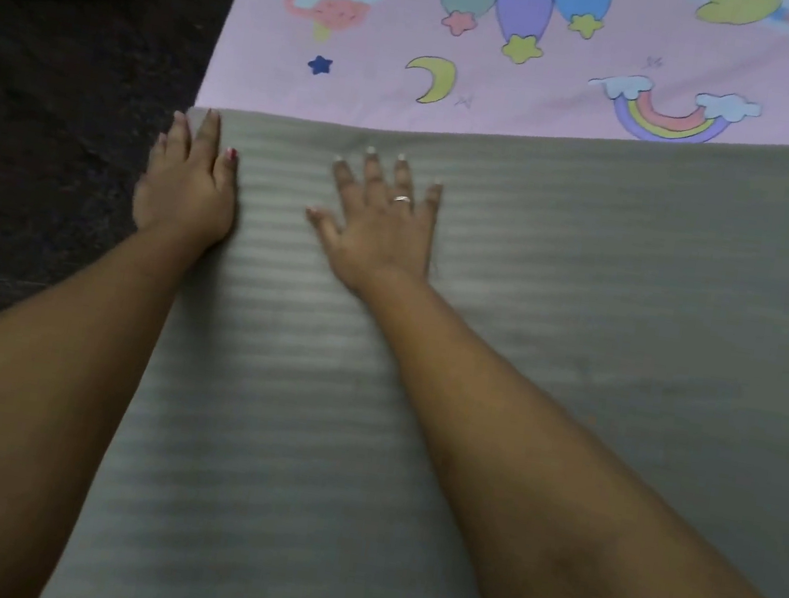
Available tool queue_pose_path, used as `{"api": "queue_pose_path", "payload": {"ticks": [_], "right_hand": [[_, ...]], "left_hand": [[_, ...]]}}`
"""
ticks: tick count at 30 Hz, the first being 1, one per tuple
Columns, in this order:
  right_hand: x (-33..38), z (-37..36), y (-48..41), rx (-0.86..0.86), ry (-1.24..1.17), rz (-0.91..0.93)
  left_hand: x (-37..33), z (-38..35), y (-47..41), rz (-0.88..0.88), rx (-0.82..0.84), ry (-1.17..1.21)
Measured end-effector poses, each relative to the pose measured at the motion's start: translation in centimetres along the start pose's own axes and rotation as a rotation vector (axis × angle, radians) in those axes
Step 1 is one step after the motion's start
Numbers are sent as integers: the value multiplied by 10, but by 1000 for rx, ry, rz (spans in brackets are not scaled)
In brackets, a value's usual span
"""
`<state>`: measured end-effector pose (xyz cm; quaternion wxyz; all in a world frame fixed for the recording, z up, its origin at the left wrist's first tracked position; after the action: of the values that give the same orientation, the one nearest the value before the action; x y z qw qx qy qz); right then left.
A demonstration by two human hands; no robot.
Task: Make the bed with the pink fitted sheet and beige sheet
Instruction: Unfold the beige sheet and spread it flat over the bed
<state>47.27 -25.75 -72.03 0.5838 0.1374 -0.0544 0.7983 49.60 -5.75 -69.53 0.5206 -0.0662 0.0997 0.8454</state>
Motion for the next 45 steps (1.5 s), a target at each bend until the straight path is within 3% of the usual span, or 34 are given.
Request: {"api": "queue_pose_path", "payload": {"ticks": [3,6,11,14,18,22,28,32,41,45], "right_hand": [[76,-15,2,-1,-63,101],[124,-23,13,1,-56,191],[158,-23,39,69,7,463],[126,-19,55,85,88,535],[3,2,66,46,98,249],[-88,27,97,-42,126,57],[-183,52,151,-70,136,-128],[-268,76,200,-87,141,-257],[-489,143,389,-130,237,-630],[-554,156,469,-139,-11,-1002]], "left_hand": [[42,1,18,135,95,179],[72,7,48,207,89,171],[83,18,90,177,-11,173],[78,19,126,75,-90,112],[60,8,168,-7,-118,-79],[18,-17,200,11,8,-123],[-128,-75,277,-224,177,-76],[-213,-102,339,-374,201,-57],[-324,-133,433,-501,164,-79],[-358,-142,473,-592,207,-99]]}}
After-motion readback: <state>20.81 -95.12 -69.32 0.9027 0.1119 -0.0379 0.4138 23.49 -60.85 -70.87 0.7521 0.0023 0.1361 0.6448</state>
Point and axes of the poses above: each hand's wrist, its own y-axis away from the middle knuckle, its own z-axis out of the back of the hand, x = y × z, the point moved 10 cm from there along -y, towards the middle knuckle, and after that the axes turned 12 degrees about z, right-handed, at the moved point
